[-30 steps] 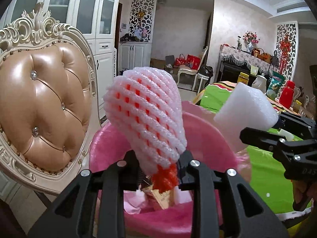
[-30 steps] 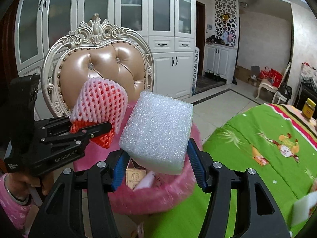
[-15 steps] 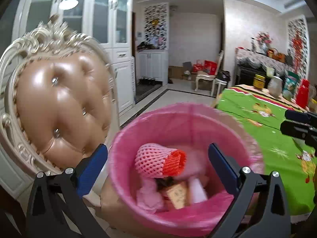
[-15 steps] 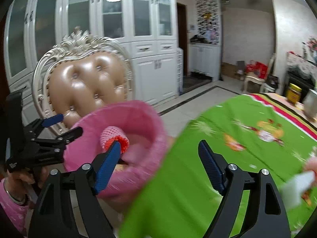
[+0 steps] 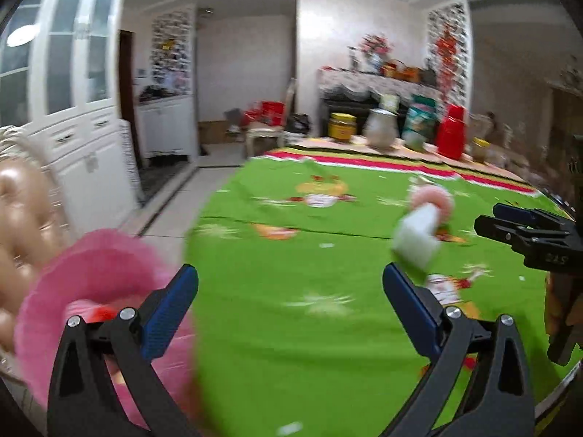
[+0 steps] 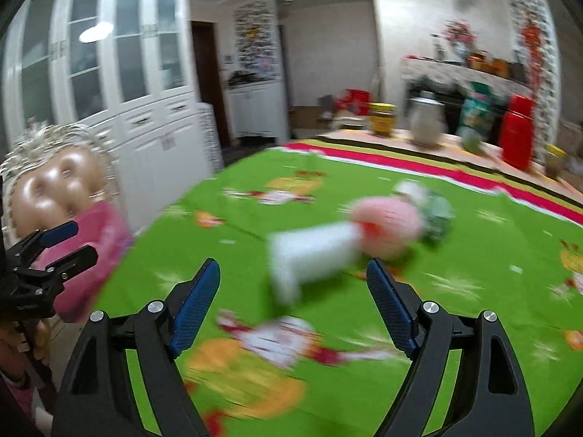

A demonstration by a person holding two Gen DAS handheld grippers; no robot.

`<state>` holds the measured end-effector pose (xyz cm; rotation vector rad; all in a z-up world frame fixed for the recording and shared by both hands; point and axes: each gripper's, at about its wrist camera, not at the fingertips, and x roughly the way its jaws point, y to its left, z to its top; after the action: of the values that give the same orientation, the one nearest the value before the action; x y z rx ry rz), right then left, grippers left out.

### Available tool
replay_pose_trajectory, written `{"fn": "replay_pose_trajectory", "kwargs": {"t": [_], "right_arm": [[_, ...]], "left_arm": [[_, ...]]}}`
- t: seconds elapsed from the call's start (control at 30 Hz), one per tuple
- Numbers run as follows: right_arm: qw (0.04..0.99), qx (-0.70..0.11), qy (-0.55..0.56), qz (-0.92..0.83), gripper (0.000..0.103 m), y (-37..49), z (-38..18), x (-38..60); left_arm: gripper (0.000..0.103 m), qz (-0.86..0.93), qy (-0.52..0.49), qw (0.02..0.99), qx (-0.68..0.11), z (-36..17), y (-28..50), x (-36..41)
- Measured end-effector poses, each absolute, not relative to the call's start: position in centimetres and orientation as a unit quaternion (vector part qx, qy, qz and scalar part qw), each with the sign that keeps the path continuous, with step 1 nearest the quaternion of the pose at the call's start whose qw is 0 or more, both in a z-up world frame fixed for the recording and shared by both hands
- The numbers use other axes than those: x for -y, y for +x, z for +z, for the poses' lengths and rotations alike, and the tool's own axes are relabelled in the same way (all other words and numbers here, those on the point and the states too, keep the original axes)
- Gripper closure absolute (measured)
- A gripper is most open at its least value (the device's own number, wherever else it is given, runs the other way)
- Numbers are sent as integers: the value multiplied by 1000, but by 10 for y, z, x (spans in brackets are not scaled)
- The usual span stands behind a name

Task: Collect trash
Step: 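Grasp a white foam sheet with the left tool while the right tool grasps the green cloth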

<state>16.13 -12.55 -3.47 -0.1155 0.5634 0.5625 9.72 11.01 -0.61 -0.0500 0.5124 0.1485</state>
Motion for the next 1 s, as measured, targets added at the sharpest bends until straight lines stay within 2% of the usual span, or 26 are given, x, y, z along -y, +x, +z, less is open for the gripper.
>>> {"fn": "replay_pose_trajectory", "kwargs": {"t": [0.27,0.57,0.67,0.73,0.83,1.0], "right_arm": [[933,-299,-55,194,25,205,-55,199],[929,-329,-28,164,25,263,-77,219],[928,-336,-19,159,25,283,-79,217],[929,-336,-18,153,25,294,-78,213],[927,-345,-8,147,27,316,-78,209],[924,-355,17,142,36,352,-81,197]], "left_arm": [[5,14,-21,951,-307,-24,198,-30],[6,-28,-6,931,-364,-56,285,8],[19,-34,-1,924,-381,-65,303,9],[42,-49,-14,918,-393,-70,310,5],[44,-63,-21,922,-381,-72,308,2],[45,-26,-71,949,-305,-57,287,-33]]}}
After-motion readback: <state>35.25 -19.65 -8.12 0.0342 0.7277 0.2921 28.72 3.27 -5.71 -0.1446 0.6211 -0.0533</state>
